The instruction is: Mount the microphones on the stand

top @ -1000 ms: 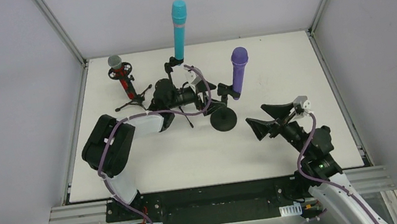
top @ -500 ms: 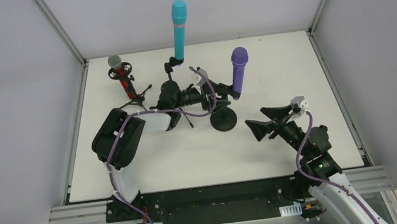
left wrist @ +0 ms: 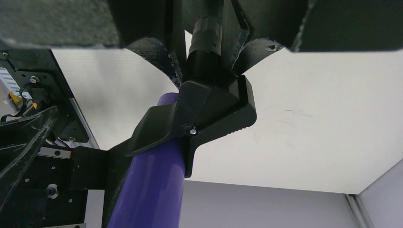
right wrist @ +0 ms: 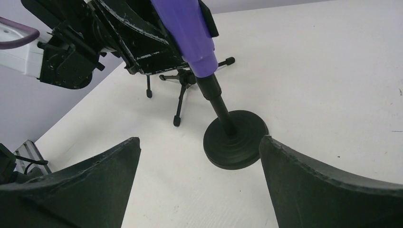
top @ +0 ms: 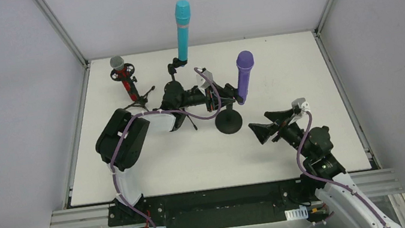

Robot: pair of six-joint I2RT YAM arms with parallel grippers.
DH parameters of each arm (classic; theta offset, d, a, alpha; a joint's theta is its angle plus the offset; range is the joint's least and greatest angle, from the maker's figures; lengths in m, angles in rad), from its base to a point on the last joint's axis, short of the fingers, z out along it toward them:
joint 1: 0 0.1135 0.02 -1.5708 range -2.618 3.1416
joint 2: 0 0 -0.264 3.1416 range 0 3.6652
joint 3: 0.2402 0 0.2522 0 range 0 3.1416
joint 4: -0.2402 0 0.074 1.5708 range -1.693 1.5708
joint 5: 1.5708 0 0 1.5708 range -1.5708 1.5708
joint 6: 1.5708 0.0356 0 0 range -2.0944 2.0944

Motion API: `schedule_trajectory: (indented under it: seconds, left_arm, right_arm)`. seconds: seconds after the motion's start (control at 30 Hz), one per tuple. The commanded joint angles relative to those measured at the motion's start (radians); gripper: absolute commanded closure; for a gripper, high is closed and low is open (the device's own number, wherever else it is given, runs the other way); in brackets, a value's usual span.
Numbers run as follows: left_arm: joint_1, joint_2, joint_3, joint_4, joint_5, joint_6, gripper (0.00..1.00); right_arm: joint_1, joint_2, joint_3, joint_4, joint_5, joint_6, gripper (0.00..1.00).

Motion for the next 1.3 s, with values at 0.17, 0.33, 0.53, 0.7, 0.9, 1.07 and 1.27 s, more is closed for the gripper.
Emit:
schedule_trajectory:
  seconds: [0.17, 0.33, 0.53, 0.7, 0.9, 1.07, 1.27]
  left_arm:
    - [-0.037, -0.069, -0.029, 0.076, 0.017, -0.020, 1.00]
    - [-0.087, -0.145, -0.071, -0.021, -0.061, 0.063, 1.00]
    - [-0.154, -0.202, -0.134, -0.039, -0.164, 0.092, 1.00]
    - [-0.199, -0.217, -0.184, 0.041, -0.250, 0.074, 1.00]
    - [-0.234, -0.228, -0.199, 0.074, -0.301, 0.066, 1.00]
    - [-0.239, -0.234, -0.187, 0.076, -0.301, 0.063, 1.00]
    - [-0.241, -0.254, -0.188, 0.077, -0.304, 0.058, 1.00]
  right_arm:
    - [0.011, 0.156, -0.037, 0.210, -0.055, -0.048, 0.01]
    - [0.049, 0.233, -0.057, 0.308, -0.019, -0.082, 0.01]
    - [0.152, 0.287, -0.087, 0.411, 0.086, -0.163, 0.02]
    - [0.273, 0.376, -0.150, 0.557, 0.188, -0.226, 0.04]
    - [0.366, 0.493, -0.178, 0.697, 0.291, -0.271, 0.17]
    - [0.398, 0.612, -0.165, 0.786, 0.330, -0.278, 0.51]
    - [0.423, 0.699, -0.145, 0.842, 0.397, -0.273, 0.87]
